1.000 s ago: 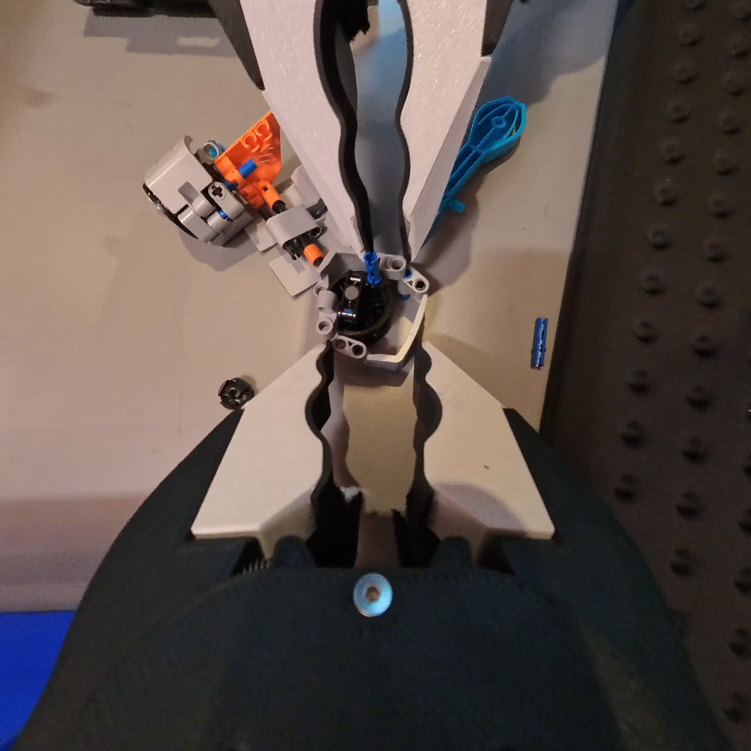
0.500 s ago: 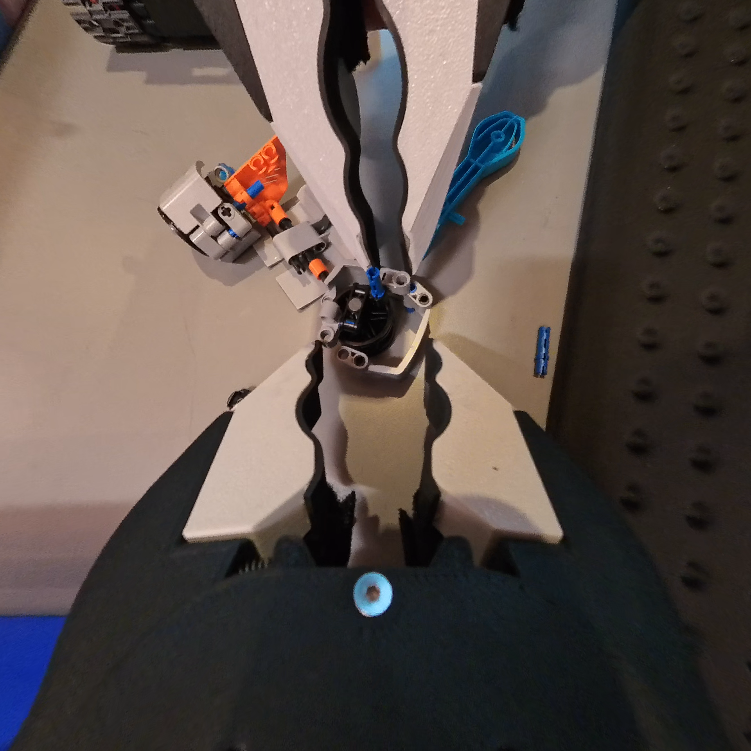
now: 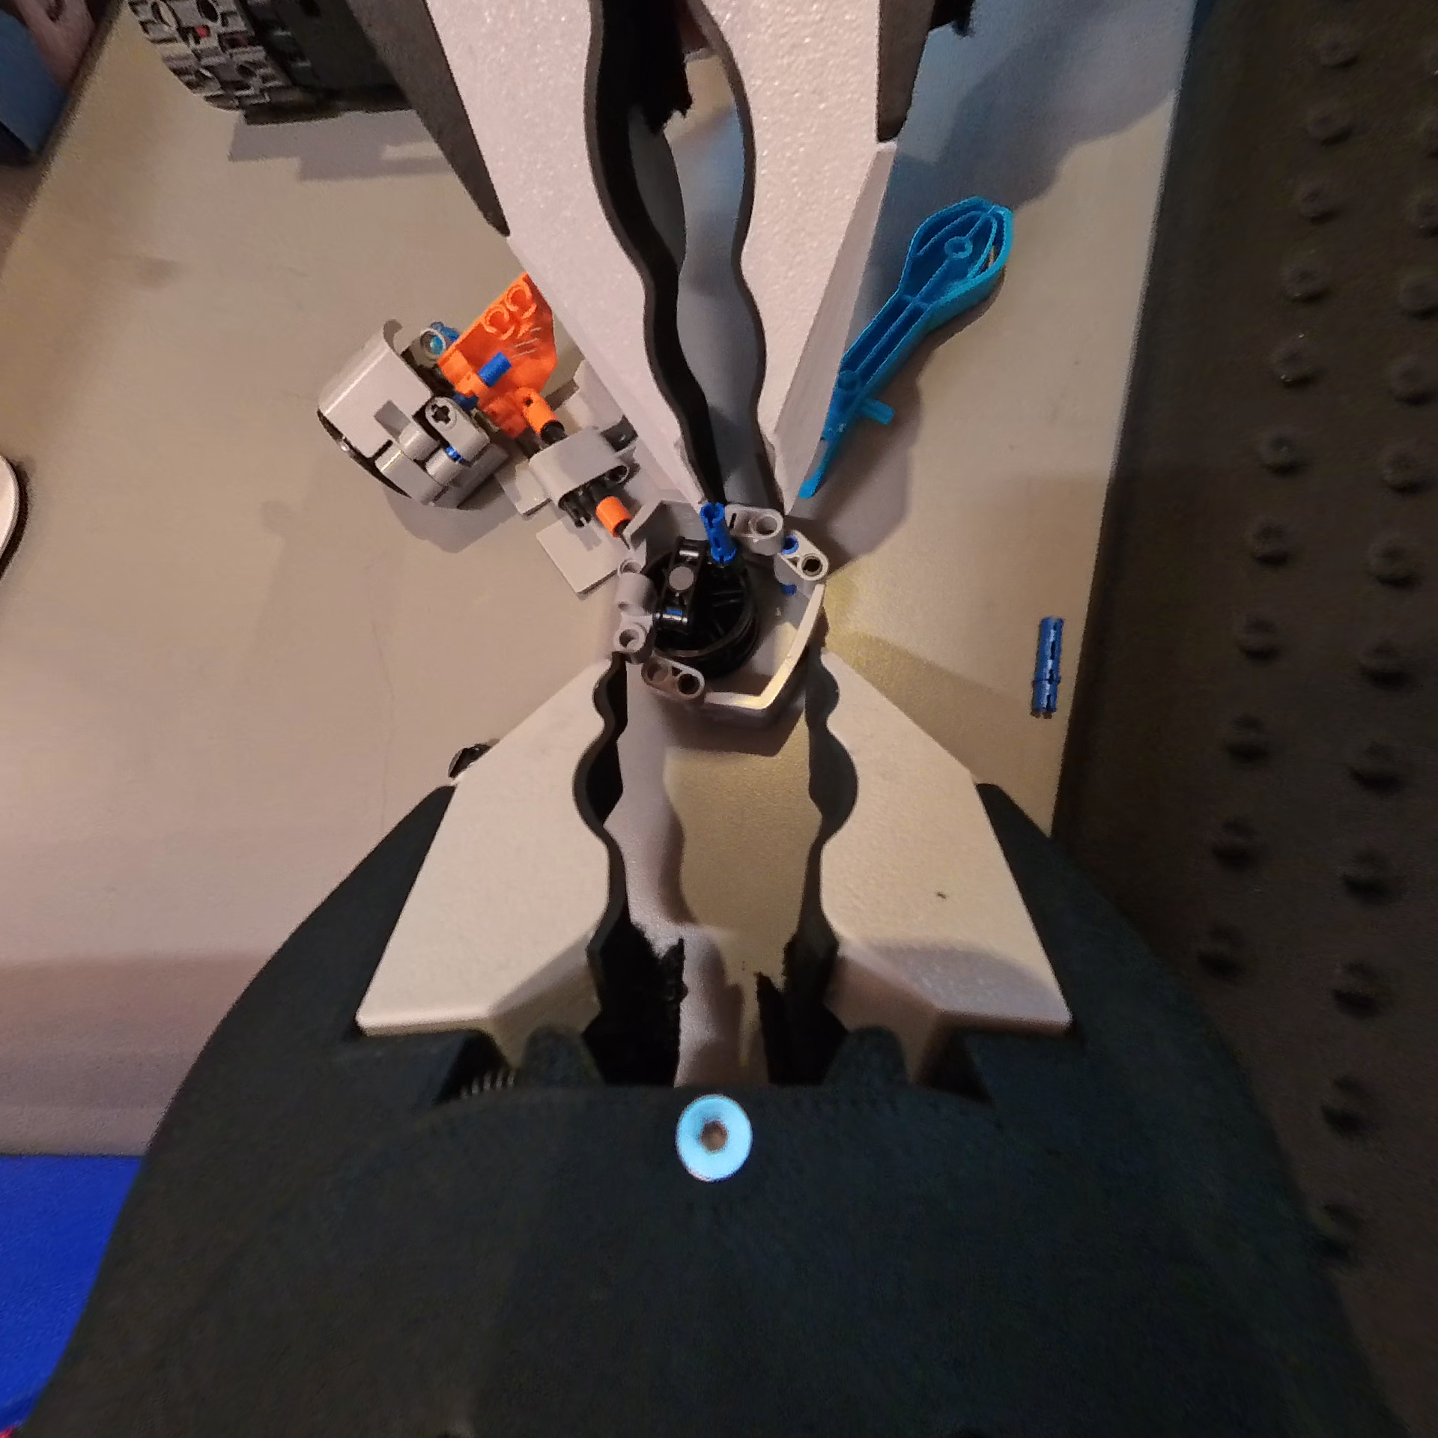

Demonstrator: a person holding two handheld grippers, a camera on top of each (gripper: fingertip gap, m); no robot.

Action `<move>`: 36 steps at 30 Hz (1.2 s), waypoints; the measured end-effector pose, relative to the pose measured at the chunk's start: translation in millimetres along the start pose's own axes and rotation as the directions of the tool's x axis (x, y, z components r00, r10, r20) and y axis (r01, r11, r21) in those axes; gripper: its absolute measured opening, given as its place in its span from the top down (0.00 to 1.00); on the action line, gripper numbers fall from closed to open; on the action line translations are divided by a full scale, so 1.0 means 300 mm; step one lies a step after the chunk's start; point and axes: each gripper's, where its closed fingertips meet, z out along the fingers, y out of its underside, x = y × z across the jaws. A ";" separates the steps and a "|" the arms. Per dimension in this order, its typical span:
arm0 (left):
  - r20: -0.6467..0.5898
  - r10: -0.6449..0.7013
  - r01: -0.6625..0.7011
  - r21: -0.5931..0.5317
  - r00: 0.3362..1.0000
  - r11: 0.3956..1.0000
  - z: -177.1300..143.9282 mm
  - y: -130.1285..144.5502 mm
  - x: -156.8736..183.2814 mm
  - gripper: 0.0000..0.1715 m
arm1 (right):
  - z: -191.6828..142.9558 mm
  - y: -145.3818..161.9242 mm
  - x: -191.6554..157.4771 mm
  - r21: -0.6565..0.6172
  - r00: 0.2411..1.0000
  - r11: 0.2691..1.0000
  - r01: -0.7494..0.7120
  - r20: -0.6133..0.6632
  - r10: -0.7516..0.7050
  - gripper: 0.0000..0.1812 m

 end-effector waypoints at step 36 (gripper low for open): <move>-0.039 -0.027 0.027 0.001 0.999 1.000 -0.005 0.011 0.009 0.78 | 0.013 -0.061 0.010 0.051 0.996 0.998 0.044 -0.082 -0.040 0.97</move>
